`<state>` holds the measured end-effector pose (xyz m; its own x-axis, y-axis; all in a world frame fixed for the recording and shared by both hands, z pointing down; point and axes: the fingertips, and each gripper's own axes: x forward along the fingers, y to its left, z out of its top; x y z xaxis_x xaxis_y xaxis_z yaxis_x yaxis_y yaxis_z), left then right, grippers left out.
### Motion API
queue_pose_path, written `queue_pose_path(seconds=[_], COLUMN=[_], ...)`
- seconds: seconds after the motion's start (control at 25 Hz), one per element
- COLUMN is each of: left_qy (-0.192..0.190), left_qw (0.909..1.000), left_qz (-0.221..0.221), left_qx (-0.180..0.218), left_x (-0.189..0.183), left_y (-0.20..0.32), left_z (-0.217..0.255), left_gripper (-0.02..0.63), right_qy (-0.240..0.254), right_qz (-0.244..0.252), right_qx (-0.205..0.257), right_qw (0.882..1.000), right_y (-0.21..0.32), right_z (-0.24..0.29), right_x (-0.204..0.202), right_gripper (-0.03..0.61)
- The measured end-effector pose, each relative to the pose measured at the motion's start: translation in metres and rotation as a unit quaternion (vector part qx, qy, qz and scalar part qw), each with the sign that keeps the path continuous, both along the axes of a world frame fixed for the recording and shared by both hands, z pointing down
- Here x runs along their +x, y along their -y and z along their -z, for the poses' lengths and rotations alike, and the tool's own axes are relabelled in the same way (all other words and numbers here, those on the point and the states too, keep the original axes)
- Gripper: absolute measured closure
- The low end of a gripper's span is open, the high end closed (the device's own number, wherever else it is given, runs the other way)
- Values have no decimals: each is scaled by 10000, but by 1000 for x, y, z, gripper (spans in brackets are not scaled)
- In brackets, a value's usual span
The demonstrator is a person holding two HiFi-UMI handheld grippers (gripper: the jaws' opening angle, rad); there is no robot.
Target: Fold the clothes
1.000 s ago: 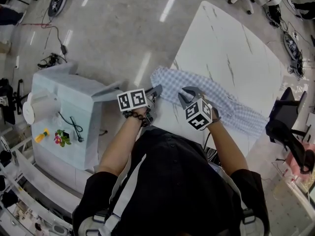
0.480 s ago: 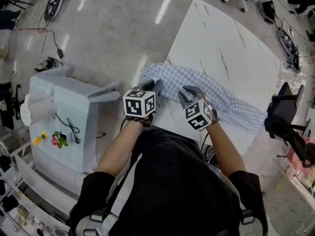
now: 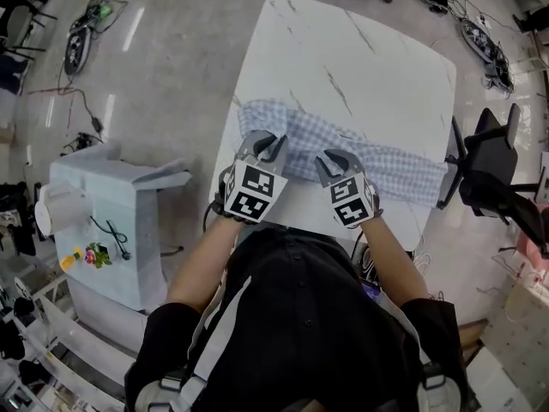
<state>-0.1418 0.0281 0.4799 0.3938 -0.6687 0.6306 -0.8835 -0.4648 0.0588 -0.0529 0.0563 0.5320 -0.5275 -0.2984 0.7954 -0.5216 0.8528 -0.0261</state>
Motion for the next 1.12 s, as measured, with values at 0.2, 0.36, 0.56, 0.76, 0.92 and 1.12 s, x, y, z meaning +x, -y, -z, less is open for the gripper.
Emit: queue_pose_path(seconds=[0.2, 0.36, 0.56, 0.76, 0.92, 1.12], left_qy=[784, 1477, 2351, 2112, 1387, 259], left_qw=[9929, 9785, 9497, 9557, 9681, 9779], left_qz=[-896, -1428, -2054, -1947, -1853, -1762], left_qx=[-4, -190, -236, -643, -958, -1097], left_x=[89, 153, 199, 205, 212, 212], left_y=[-21, -39, -52, -56, -63, -74], left_z=[-9, -48, -84, -99, -96, -62], left_gripper=[579, 575, 553, 529, 429, 370], right_qy=[147, 317, 544, 557, 608, 780], right_qz=[-459, -937, -1330, -1270, -1147, -1027], right_qx=[-39, -222, -435, -456, -456, -429], right_qw=[9988, 9948, 9887, 9893, 9905, 9907], right_y=[2, 2, 1, -3, -2, 6], right_z=[6, 3, -4, -8, -4, 9], right_x=[76, 129, 177, 196, 194, 172], right_gripper=[492, 492, 492, 492, 492, 491])
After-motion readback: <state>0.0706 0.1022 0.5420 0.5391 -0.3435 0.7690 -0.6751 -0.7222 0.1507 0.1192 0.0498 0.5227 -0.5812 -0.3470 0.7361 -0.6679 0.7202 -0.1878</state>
